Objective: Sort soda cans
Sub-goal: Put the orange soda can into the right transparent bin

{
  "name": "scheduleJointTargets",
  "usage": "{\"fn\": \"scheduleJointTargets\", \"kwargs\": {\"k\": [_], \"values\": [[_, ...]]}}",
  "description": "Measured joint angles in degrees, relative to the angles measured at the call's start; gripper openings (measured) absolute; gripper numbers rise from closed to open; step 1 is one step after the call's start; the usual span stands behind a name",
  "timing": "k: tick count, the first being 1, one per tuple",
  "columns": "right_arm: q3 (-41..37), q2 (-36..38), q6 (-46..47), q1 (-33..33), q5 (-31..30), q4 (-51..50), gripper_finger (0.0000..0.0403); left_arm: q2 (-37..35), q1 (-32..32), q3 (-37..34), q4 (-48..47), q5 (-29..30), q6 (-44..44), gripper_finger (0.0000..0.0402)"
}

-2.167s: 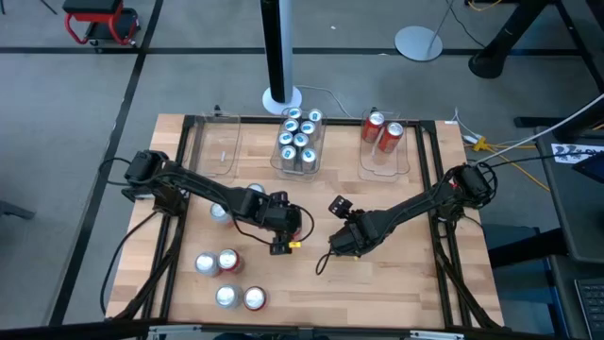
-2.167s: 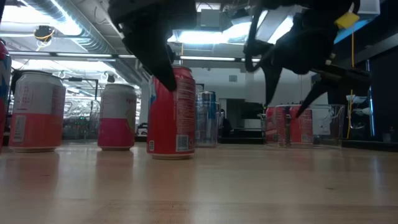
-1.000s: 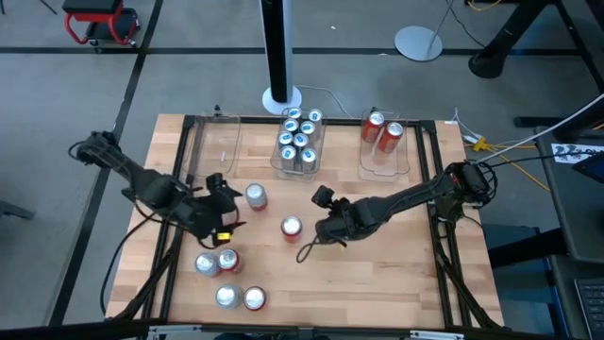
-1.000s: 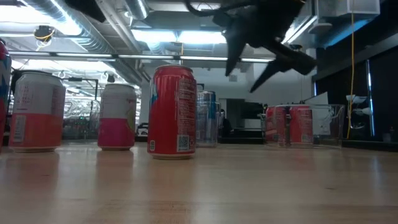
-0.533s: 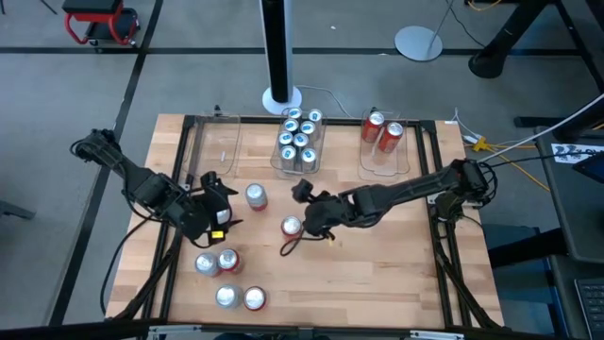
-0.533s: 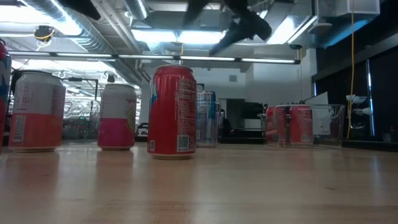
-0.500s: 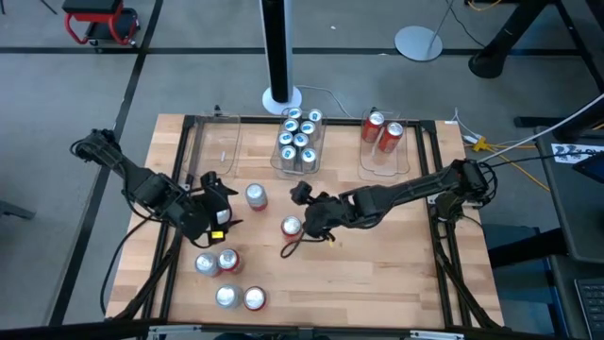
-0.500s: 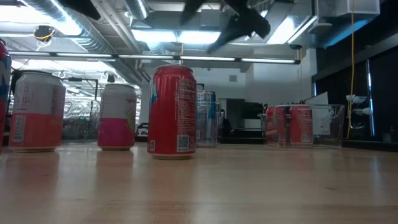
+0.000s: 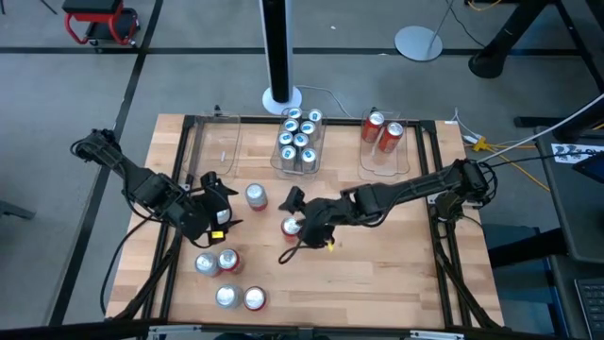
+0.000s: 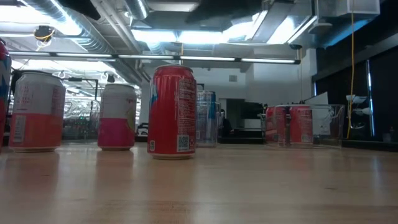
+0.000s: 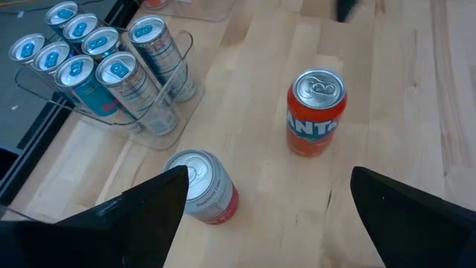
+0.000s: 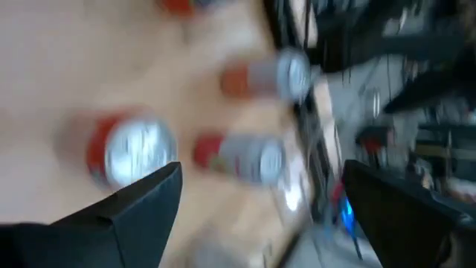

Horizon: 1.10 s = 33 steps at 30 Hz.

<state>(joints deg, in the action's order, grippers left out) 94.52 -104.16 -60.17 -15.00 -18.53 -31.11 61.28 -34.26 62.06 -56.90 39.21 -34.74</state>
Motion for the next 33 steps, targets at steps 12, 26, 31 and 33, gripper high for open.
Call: {"fn": "scheduleJointTargets", "kwargs": {"k": [12, 26, 31, 33], "values": [[0.1, -0.6, 16.0, 2.6, 18.3, -1.4, 0.0367, 0.0, 0.0, 0.0, -4.2, -1.5, -3.2, 0.0363], [-0.1, -6.9, 20.8, 5.8, 22.5, -2.6, 0.0367, 0.0, -1.1, 0.0, -5.2, -1.6, -4.0, 0.0363], [-0.1, -9.3, 20.9, 6.4, 23.9, -3.1, 0.0367, 0.0, -1.1, 0.0, -5.1, -1.6, -3.8, 0.0363], [-0.1, -9.5, 20.9, 6.7, 24.3, -3.2, 0.0367, 0.0, -1.1, 0.0, -5.0, -1.6, -3.7, 0.0363]]}}
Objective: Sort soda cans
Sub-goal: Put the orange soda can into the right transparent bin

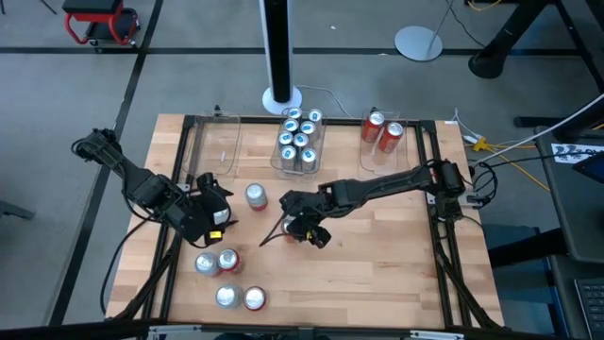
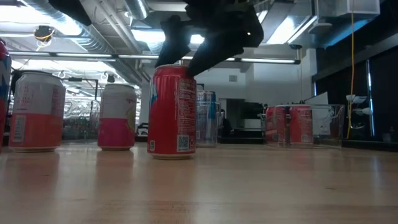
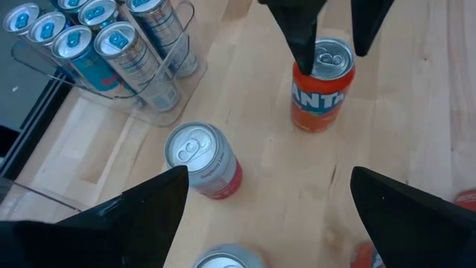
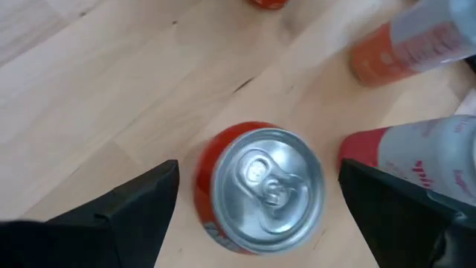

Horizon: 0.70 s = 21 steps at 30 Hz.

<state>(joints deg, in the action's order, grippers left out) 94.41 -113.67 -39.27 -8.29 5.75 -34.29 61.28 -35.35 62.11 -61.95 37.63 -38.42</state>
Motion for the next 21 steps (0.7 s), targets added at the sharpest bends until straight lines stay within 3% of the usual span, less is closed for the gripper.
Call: {"fn": "scheduleJointTargets", "kwargs": {"k": [17, 21], "values": [[0.0, -3.4, 0.0, 0.6, 2.8, 2.3, 0.0367, 0.0, 0.0, 0.0, 0.0, 0.0, 0.5, 0.0363], [0.0, -3.4, -0.2, 0.6, 2.7, 2.6, 0.0348, 0.0, 0.0, 0.0, 0.1, 0.0, 0.5, 0.0363]]}}
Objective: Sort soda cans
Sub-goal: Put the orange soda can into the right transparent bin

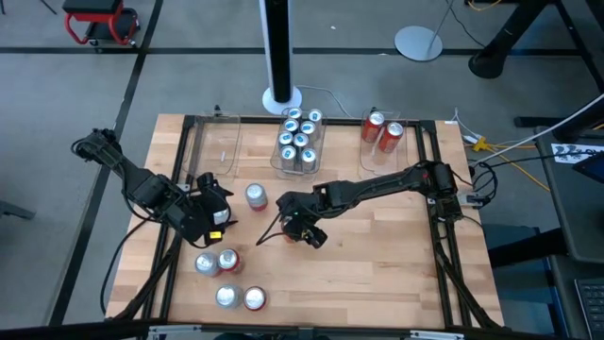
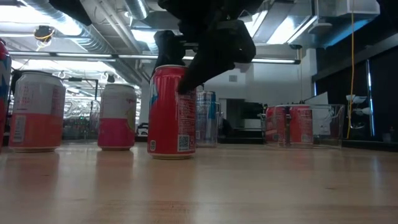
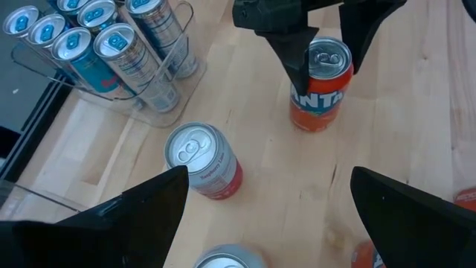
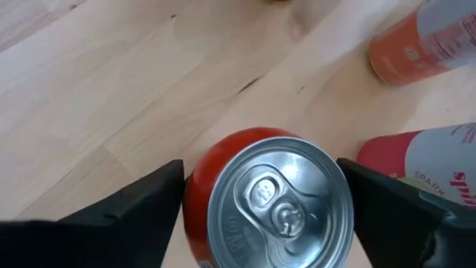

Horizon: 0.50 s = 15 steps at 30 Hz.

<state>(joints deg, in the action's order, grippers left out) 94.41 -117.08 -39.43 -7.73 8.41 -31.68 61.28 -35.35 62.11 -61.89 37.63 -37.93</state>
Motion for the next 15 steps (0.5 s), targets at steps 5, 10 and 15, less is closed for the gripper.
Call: {"fn": "scheduleJointTargets", "kwargs": {"k": [5, 10, 15], "values": [[0.2, -0.3, -1.5, 0.0, 0.0, 0.0, 0.0293, 0.0, 0.0, 0.0, 0.0, 0.0, -0.1, 0.0363], [0.2, -0.1, -3.1, 0.0, -0.9, -0.7, 0.0284, 0.0, 0.0, 0.0, 0.0, 0.0, -0.1, 0.0363], [0.1, 0.5, -4.1, 0.0, -1.4, -2.2, 0.0284, 0.0, 0.0, 0.0, 0.0, 0.0, 0.0, 0.0363]]}}
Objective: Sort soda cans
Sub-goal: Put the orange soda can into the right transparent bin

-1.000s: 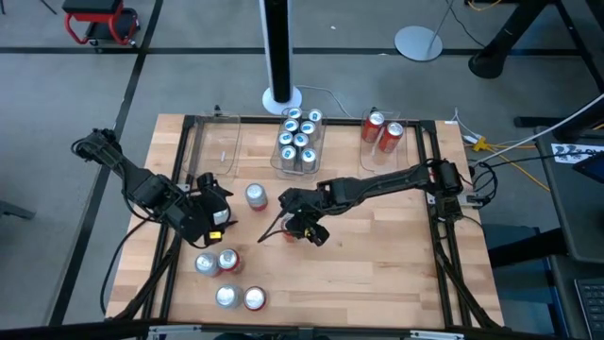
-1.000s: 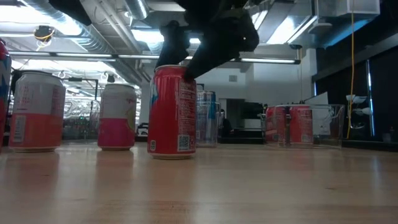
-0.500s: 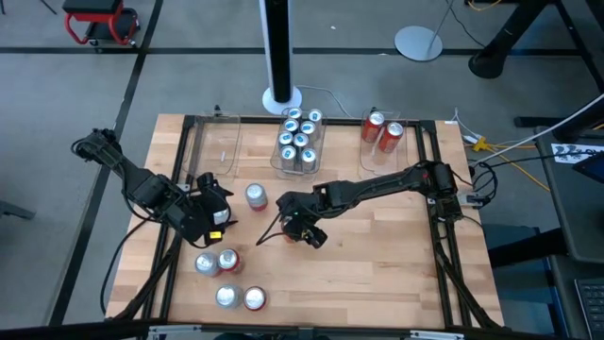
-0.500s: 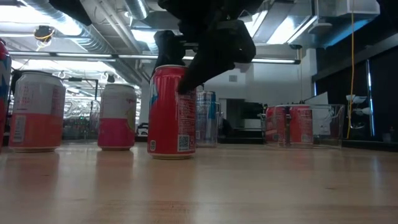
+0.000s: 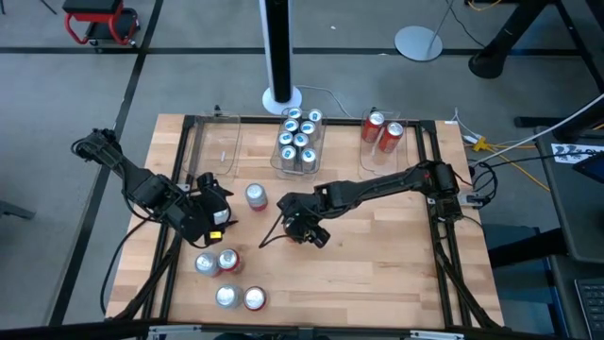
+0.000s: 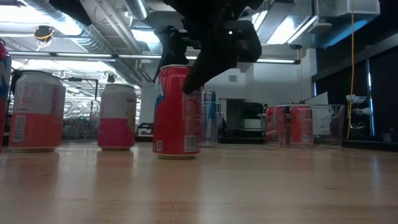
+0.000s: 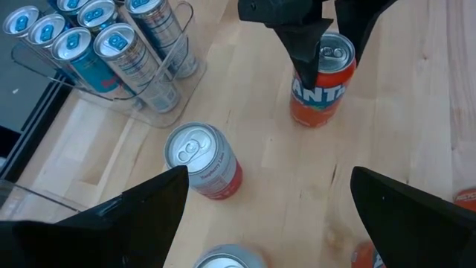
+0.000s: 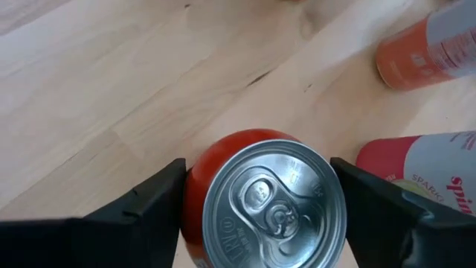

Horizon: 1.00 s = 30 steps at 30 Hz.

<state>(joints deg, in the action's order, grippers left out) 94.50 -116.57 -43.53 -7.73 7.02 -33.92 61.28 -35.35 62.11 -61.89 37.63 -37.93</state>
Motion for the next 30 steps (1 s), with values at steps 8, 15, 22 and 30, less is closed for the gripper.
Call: {"fn": "scheduleJointTargets", "kwargs": {"k": [8, 15, 22, 30], "values": [[-0.3, 2.4, -0.4, -0.1, -3.0, -2.8, 0.0285, 0.0, 0.0, 0.0, 0.0, 0.0, 0.0, 0.0363], [-0.2, 9.7, 0.0, -0.2, -10.5, -10.9, 0.0285, 0.0, 0.0, 0.0, 0.0, 0.0, 0.0, 0.0363], [-0.1, 17.5, 1.8, -0.2, -19.4, -20.2, 0.0285, 0.0, 0.0, 0.0, 0.0, 0.0, 0.0, 0.0363], [-0.1, 25.4, 6.4, 0.5, -30.0, -30.9, 0.0284, 0.0, 0.0, 0.0, 0.0, 0.0, 0.6, 0.0363]]}}
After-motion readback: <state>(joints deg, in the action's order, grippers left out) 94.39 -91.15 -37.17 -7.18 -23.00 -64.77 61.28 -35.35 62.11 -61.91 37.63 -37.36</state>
